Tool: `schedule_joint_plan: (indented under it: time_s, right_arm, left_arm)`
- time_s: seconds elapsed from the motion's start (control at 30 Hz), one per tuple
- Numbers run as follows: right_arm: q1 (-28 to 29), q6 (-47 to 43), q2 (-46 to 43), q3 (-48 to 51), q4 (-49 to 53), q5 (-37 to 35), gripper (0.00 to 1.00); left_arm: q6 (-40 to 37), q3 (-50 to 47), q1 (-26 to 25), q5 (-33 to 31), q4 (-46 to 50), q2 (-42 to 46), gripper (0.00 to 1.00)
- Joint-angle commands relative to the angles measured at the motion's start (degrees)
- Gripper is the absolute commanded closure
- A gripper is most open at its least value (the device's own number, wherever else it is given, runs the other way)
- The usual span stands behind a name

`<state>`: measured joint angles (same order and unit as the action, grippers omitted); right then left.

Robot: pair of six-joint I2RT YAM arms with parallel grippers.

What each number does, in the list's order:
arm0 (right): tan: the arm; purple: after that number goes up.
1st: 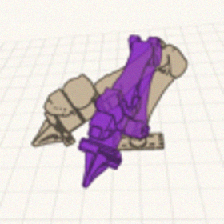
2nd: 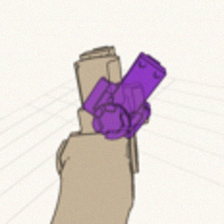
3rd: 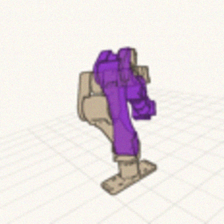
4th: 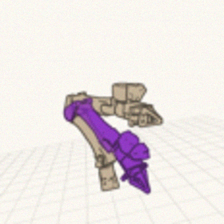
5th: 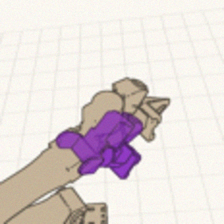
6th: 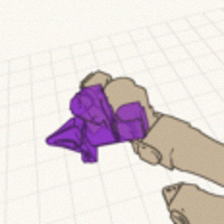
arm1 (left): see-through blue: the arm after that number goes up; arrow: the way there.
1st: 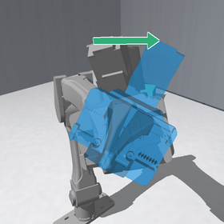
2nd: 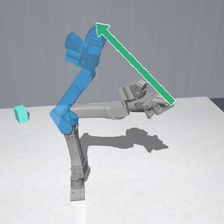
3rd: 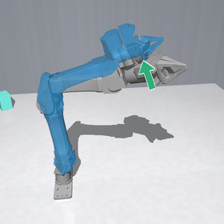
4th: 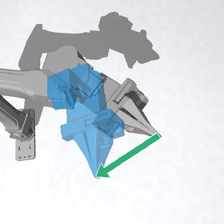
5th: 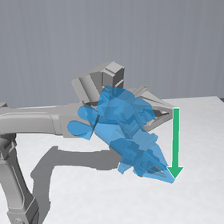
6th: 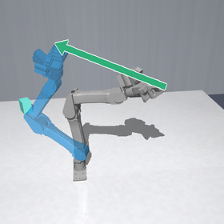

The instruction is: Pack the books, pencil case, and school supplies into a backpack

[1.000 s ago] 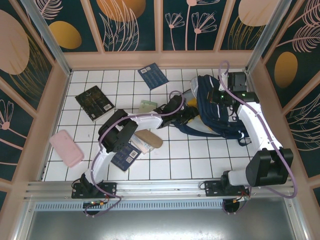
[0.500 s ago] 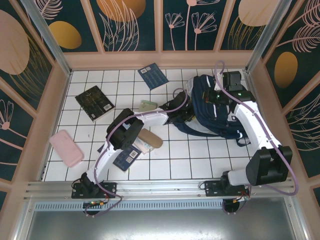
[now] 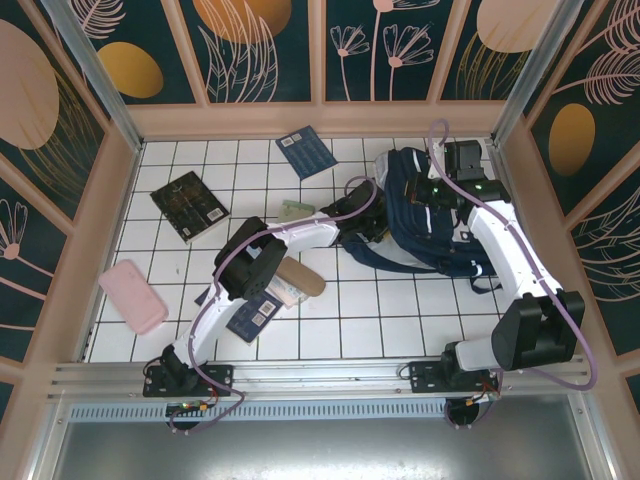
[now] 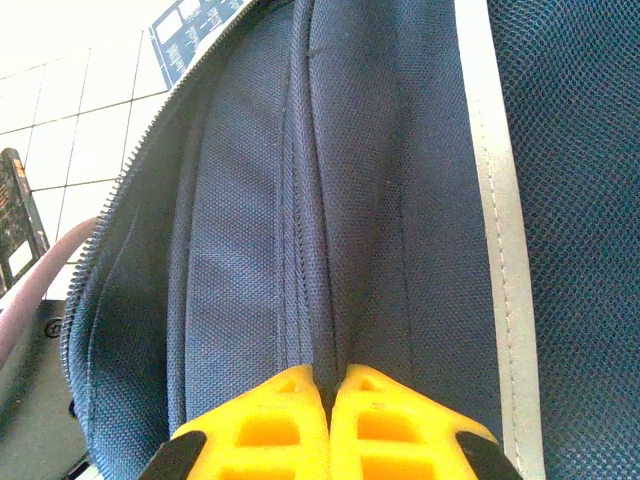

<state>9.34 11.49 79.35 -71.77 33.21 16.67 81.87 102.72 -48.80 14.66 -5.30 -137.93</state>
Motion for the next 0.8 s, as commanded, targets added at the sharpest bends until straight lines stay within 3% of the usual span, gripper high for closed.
schedule_joint_plan:
  time_s: [0.0, 0.13, 0.27, 0.4, 0.5, 0.6, 0.67, 0.77]
  right_arm:
    - [1.67, 1.21, -0.61, -3.19, -6.35, 5.99, 1.0]
    - [1.64, 1.18, -0.77, -3.03, -6.44, 6.0, 1.0]
    - [1.47, 1.17, -0.78, -2.84, -6.4, 6.0, 1.0]
    - [1.41, 1.41, -0.93, -2.64, -6.49, 6.09, 1.0]
    - [1.33, 1.59, -1.0, -2.47, -6.69, 6.18, 1.0]
    - [1.35, 1.74, -0.83, -2.59, -6.75, 6.36, 1.0]
    - [1.31, 1.8, -0.87, -2.55, -6.76, 6.36, 1.0]
    - [1.37, 1.87, -0.87, -2.49, -6.76, 6.28, 1.0]
  left_arm:
    - [2.7, -3.41, -0.74, 2.01, -8.75, -4.0, 0.42]
    - [3.74, -10.38, -0.75, 2.43, -28.07, -2.04, 0.47]
    - [5.69, -13.0, -0.77, 2.35, -39.82, -2.27, 0.49]
    - [6.07, -12.03, -0.67, 1.6, -41.17, -3.86, 0.53]
    - [5.51, -10.15, -0.75, 0.51, -40.38, -5.22, 0.63]
    - [4.11, -5.66, -0.73, -0.11, -34.09, -7.27, 0.53]
    - [3.41, -4.08, -0.71, -0.98, -32.39, -8.02, 0.64]
    - [2.63, -3.99, -0.68, -3.97, -32.39, -7.79, 0.73]
